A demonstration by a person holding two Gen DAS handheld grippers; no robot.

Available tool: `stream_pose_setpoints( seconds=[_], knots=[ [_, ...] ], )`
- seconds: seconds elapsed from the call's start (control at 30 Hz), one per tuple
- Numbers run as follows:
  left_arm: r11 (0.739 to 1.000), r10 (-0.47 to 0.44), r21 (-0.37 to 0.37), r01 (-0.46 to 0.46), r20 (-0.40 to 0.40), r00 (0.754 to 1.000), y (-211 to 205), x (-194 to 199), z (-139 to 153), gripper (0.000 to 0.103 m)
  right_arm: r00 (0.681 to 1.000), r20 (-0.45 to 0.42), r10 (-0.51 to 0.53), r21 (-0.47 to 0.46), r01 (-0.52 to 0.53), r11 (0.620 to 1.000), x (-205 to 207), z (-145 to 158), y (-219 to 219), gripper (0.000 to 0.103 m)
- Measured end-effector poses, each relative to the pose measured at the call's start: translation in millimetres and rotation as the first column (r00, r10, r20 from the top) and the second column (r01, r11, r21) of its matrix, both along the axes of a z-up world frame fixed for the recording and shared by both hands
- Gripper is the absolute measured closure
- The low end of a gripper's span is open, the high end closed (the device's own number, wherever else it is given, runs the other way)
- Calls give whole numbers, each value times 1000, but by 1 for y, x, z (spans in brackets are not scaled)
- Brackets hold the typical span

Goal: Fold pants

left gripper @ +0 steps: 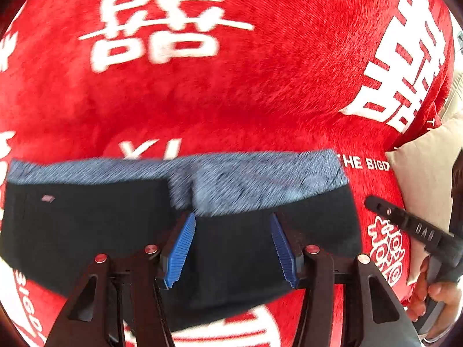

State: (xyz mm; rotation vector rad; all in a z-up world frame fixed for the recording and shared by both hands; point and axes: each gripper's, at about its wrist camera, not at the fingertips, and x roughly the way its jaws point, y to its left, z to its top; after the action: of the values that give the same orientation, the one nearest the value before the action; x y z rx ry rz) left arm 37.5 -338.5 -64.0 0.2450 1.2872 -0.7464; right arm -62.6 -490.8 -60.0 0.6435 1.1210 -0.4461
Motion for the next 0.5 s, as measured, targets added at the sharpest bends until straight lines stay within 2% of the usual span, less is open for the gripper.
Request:
stream_pose_setpoints(
  seconds=[0.07,0.17,0.23,0.27,0.33,0.43,0.47,0.5],
  knots=[
    [1000,-6,30,5,23,1000,-13,2,-11,48,999,11,-42,31,42,999,12,-4,-21,81],
    [995,4,103,-5,9,1000,-17,3,-36,48,998,20,-67,79,65,995,34,-15,-39,80],
    [989,16,144,-15,-3,1000,-9,1,-51,48,995,12,-97,127,95,987,45,-25,-53,75],
    [990,28,139,-24,-29,999,-4,0,-57,48,994,11,-109,136,106,985,50,-29,-58,74],
    [994,28,110,-26,-10,1000,3,-4,-56,48,994,12,-111,144,108,984,61,-35,-65,74],
    [992,-6,125,3,21,1000,2,-11,-57,48,996,-8,-92,180,92,979,79,-49,-69,74],
    [993,-6,122,3,21,1000,2,-11,-57,48,997,-40,-70,203,77,976,84,-57,-67,75],
    [993,-7,119,4,22,1000,2,-12,-57,48,996,-74,-58,185,71,980,86,-62,-66,75]
  ],
)
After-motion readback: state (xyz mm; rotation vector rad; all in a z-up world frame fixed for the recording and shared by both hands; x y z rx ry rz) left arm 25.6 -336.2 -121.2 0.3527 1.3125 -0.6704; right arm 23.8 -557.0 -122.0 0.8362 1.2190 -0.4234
